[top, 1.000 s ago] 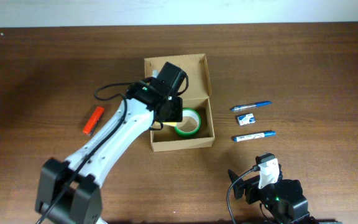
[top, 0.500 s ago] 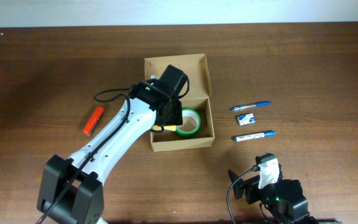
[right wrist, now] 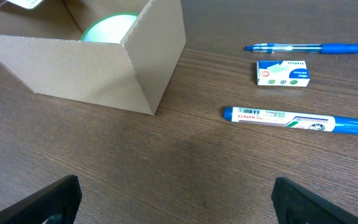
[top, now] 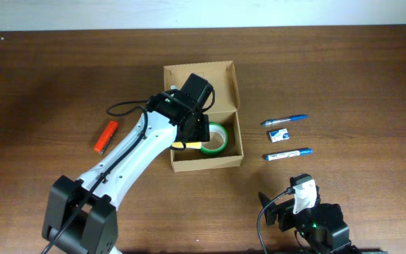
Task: Pack container
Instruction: 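Lower the yellow notepad into the box beside the tape, release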
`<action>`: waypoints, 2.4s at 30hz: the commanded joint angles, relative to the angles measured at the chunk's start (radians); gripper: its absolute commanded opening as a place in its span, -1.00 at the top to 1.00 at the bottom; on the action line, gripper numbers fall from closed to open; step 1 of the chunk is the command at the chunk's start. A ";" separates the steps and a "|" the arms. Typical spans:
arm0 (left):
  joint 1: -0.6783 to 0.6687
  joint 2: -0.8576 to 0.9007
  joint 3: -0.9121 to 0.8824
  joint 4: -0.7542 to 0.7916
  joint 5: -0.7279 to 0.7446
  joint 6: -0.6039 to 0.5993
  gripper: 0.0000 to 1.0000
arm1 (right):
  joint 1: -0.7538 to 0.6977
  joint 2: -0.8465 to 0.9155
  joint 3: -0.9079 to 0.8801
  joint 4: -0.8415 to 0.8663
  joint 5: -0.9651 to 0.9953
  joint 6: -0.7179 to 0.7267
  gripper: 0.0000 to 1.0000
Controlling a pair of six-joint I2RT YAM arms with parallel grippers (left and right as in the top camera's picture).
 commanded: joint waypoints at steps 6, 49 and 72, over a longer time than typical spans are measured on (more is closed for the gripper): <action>-0.003 -0.006 0.015 0.002 -0.004 -0.003 -0.71 | -0.006 -0.007 -0.006 0.002 0.001 -0.007 -0.98; -0.111 0.144 -0.023 0.104 -0.113 0.043 0.96 | -0.006 -0.007 -0.006 0.002 0.001 -0.007 -0.98; -0.095 0.163 -0.044 0.151 -0.067 0.089 0.97 | -0.006 -0.008 -0.006 0.002 0.001 -0.007 -0.99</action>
